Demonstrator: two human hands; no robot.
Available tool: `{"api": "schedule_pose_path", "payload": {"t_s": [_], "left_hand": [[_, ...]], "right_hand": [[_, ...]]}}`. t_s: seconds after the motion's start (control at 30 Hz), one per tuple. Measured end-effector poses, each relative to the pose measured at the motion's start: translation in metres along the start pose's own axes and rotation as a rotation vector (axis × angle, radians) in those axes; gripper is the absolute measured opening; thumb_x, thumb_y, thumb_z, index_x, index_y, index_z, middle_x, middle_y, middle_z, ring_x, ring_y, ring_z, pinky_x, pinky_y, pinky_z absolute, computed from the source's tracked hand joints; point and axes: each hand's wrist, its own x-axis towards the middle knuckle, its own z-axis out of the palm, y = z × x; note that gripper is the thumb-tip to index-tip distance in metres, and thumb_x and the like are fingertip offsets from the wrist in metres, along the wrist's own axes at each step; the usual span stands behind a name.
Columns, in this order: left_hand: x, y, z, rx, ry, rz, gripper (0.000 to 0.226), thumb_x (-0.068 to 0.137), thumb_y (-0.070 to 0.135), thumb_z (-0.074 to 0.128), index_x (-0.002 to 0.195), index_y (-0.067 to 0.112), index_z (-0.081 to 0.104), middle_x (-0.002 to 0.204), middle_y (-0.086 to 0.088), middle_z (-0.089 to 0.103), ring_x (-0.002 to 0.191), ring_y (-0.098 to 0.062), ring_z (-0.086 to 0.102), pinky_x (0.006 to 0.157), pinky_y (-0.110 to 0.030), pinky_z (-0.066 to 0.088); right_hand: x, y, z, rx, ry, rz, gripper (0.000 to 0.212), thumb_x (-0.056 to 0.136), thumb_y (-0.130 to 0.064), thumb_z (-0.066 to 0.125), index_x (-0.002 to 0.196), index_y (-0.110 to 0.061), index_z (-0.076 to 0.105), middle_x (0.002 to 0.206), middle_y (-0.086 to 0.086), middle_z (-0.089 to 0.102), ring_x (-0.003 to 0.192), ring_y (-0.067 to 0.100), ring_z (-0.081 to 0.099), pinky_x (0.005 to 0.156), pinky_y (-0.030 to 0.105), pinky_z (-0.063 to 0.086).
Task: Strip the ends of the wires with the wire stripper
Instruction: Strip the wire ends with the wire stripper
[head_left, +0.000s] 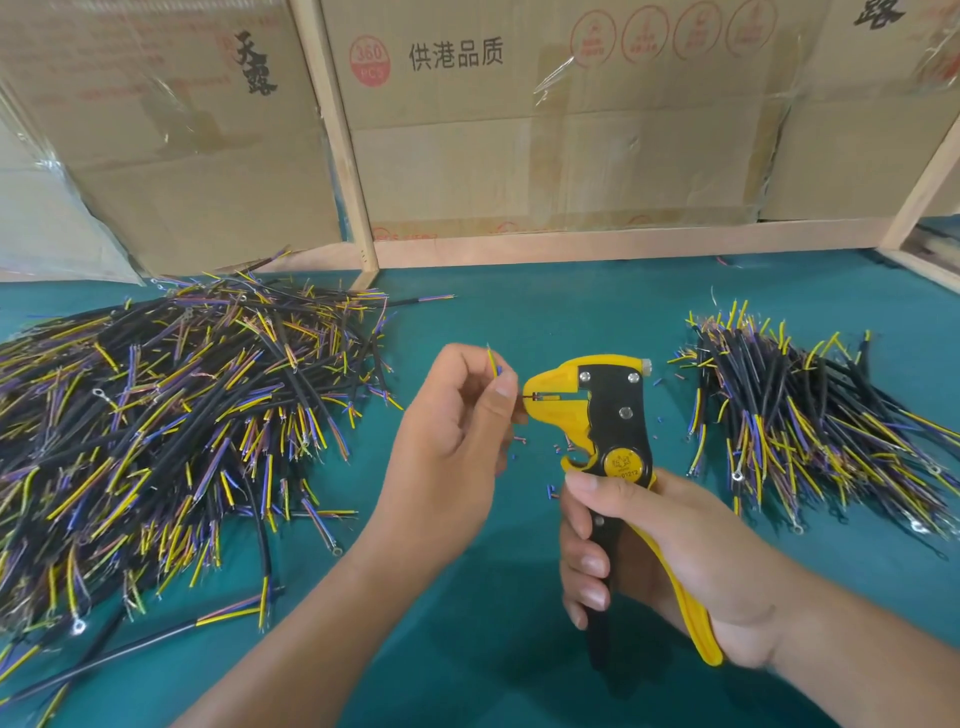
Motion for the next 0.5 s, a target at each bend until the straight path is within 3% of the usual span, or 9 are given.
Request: {"api": "schedule_pose_path", "payload": {"t_s": [0.23,0.5], "left_hand": [[-0.0011,-0.0016,0.0020,0.111,0.008,0.005,0.017,0.099,0.033,0.042,0.085,0.023,0.044,0.052,0.011,0.038,0.049,-0.010,0.031,0.049,-0.010,0.032],[-0.0004,0.0030,0.0015,0.048,0.002,-0.046,0.018,0.093,0.023,0.041,0.077,0.015,0.038,0.054,0.000,0.031,0.046,-0.009,0.025,0.045,-0.015,0.027]], "right_hand": [[-0.0001,-0.0007,-0.0002,0.005,0.000,0.006,0.033,0.086,-0.037,0.073,0.075,-0.010,0.058,0.063,0.010,0.046,0.055,0.027,0.048,0.063,0.046,0.050],[-0.0003,-0.0004,0.0002,0.019,-0.004,0.025,0.031,0.085,-0.035,0.073,0.075,-0.010,0.059,0.063,0.010,0.045,0.055,0.027,0.047,0.064,0.046,0.050]]}}
